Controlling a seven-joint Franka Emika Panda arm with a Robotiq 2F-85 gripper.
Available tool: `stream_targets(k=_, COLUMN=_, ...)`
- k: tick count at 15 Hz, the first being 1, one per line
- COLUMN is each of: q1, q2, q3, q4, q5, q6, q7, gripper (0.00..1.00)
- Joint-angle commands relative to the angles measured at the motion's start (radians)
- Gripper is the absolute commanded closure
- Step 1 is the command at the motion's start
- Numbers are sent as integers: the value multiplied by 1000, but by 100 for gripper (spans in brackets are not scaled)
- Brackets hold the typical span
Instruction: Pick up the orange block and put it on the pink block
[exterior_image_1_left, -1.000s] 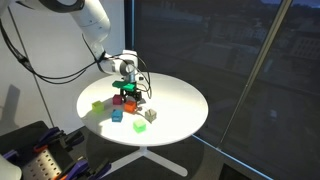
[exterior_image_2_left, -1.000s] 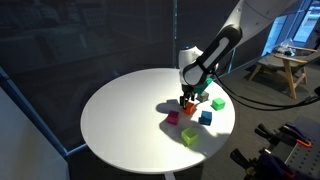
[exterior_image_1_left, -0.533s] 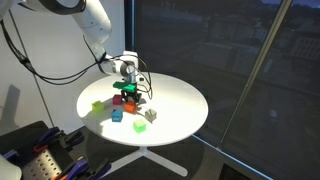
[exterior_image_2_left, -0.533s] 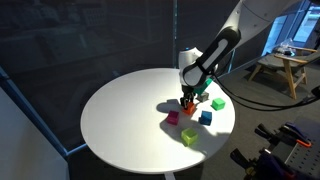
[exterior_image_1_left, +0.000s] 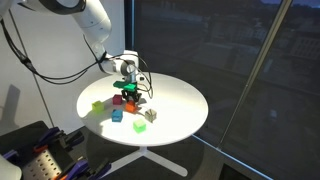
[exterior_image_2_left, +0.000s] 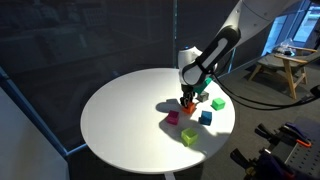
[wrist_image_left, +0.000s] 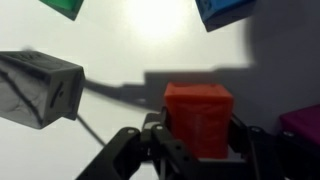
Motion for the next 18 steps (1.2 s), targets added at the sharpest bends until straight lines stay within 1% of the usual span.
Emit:
stream_targets(k=1, q1=-5, q2=-44, q3=5, q4=-4, q5=-6, q6=-50, q7=-12, gripper=74)
stream_targets(k=12, q1=-2, q2=-197, q3=21, q4=-58, q5=-9, q6=-166, q7=-13, gripper=75)
stream_targets(k=16, q1=-1, q2=-257, q3=40, q4=-104, q5=-16, q6=-159, q7=-39, gripper=75)
stream_targets(k=18, q1=1, q2=-282, q3=52, q4=-127, q5=-28, q6=-150, q7=-77, gripper=75)
